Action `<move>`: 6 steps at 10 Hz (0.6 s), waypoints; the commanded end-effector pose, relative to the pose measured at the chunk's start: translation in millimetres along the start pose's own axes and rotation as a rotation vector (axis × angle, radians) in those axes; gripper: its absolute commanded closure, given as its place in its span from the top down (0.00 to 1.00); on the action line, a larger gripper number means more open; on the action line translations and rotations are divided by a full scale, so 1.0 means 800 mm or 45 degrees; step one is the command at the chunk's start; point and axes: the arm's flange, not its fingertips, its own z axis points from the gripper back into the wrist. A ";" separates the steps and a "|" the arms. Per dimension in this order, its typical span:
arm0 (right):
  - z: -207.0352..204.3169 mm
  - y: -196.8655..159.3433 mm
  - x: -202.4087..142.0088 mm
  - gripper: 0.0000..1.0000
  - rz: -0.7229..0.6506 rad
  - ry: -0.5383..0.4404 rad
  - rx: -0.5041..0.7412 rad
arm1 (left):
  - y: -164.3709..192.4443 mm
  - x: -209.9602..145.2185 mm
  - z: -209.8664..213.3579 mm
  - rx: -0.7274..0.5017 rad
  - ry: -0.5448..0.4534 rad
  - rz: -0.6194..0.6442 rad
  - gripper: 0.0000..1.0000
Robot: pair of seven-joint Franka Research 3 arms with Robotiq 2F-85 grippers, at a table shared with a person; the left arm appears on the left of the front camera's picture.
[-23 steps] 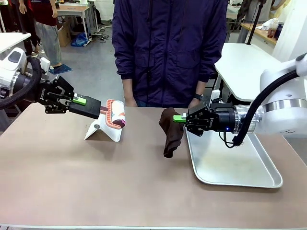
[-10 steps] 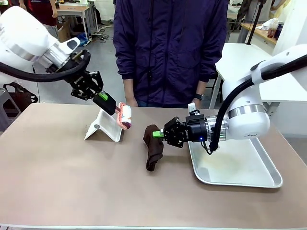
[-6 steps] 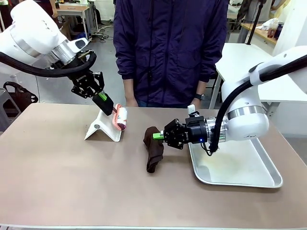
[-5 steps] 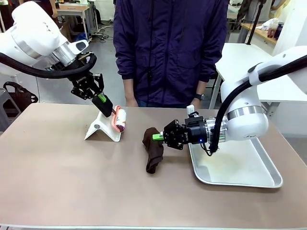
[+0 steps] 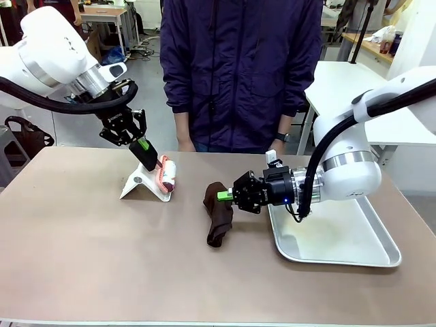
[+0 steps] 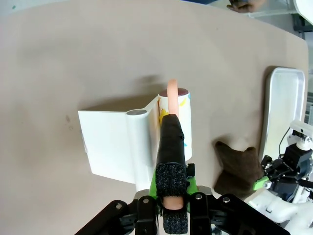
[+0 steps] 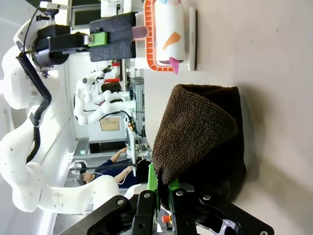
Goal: Clean the surface of the table.
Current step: Return the Lint Roller and towel to their original positions.
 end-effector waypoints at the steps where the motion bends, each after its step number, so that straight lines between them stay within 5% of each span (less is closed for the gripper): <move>1: -0.003 -0.001 0.005 0.09 0.028 -0.009 0.010 | -0.006 0.002 0.001 0.014 0.025 0.049 0.22; 5: -0.003 0.001 0.001 0.09 0.017 -0.015 -0.016 | -0.002 0.002 -0.005 0.025 0.044 0.066 0.22; 6: -0.003 0.001 0.001 0.24 0.006 -0.018 -0.047 | 0.000 0.002 -0.003 0.028 0.046 0.065 0.22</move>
